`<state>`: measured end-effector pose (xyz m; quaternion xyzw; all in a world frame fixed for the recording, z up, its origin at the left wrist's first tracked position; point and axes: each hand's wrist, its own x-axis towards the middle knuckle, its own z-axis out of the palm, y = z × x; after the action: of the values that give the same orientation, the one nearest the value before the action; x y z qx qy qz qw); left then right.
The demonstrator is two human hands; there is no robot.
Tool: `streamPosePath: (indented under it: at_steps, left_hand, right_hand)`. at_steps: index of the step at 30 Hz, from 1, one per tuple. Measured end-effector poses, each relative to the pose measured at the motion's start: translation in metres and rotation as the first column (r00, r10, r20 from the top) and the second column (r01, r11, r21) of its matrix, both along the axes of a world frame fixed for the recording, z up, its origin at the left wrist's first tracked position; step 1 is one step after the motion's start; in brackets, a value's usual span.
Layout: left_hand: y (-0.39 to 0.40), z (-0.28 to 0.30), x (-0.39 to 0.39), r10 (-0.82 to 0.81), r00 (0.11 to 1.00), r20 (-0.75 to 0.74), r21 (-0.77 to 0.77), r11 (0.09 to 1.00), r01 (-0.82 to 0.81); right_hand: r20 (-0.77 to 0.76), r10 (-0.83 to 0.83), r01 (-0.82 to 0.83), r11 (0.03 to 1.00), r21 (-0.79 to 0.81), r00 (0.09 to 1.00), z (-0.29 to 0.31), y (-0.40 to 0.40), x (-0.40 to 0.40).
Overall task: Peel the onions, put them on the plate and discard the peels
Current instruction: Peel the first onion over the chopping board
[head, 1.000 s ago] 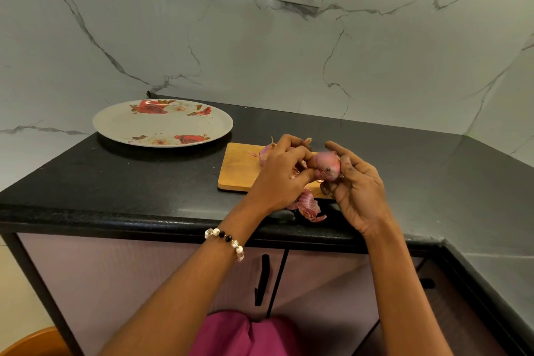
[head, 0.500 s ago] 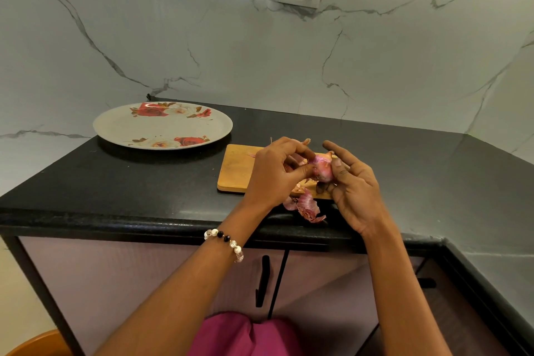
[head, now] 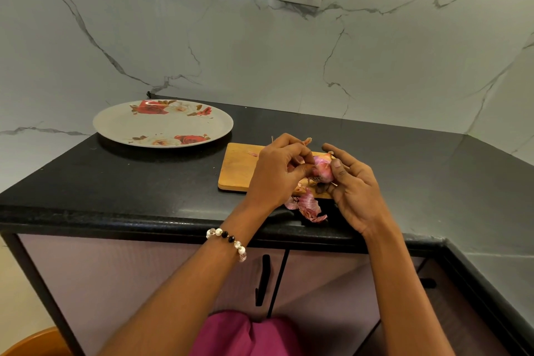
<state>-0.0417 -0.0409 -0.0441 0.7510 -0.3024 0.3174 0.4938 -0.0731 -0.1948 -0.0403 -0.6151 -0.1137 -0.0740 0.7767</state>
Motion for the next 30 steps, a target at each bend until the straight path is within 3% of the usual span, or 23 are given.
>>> streamPosePath:
  at_steps: [12,19,25,30]
  left_hand:
    - [-0.0034,-0.0039,0.0047,0.096,0.995,-0.005,0.190,0.977,-0.093]
    - [0.0014,-0.0011,0.0045,0.238,0.967,-0.094,0.025,0.971,-0.237]
    - [0.0004,0.0015,-0.0016,0.043,0.999,0.026,0.015,0.999,-0.044]
    - [0.0022,0.0007,-0.0026,0.018,1.000,0.022,-0.017,1.000,-0.017]
  right_hand:
    - [0.012,-0.012,0.011,0.999,0.042,1.000,-0.0010,-0.0009,0.0023]
    - [0.004,-0.097,0.096,0.989,0.114,0.995,-0.0009,-0.0019,0.0036]
    - [-0.008,-0.069,0.069,0.991,0.116,0.998,0.0005,-0.0007,0.0022]
    - [-0.022,-0.029,0.031,0.996,0.081,0.999,0.0012,0.0004,0.0010]
